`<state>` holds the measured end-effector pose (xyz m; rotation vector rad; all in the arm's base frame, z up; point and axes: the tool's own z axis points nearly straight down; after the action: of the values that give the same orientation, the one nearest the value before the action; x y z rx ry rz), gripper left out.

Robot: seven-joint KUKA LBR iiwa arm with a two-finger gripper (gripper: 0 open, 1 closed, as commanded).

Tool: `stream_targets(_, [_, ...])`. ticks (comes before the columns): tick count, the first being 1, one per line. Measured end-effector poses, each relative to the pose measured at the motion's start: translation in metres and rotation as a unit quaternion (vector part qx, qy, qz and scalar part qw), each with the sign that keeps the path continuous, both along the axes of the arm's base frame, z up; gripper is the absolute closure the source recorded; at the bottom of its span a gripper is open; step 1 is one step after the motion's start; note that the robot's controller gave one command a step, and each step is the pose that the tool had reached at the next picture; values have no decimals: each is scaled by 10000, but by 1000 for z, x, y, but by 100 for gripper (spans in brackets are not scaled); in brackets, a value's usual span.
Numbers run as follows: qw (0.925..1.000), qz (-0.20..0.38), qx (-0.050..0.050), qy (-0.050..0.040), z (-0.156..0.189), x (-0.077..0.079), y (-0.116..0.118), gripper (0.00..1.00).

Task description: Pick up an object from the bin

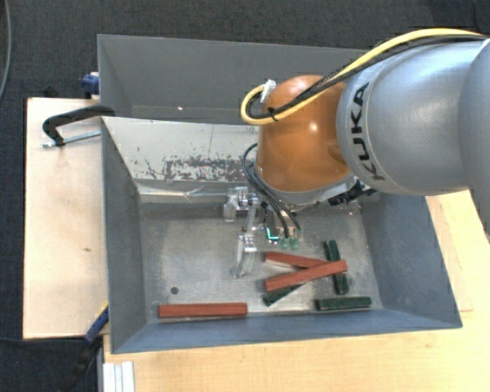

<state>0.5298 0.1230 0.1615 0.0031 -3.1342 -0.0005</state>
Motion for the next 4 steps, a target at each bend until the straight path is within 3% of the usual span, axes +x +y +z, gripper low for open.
stream_targets(1, [10000,-9,5,-39,4,2,-1,0])
stream_targets(2, [9988,481,6,-49,-42,-8,-63,0])
stream_targets(3, [9986,521,0,-23,-77,-11,-122,0])
stream_targets(4, [9952,982,2,-33,-60,-26,-136,0])
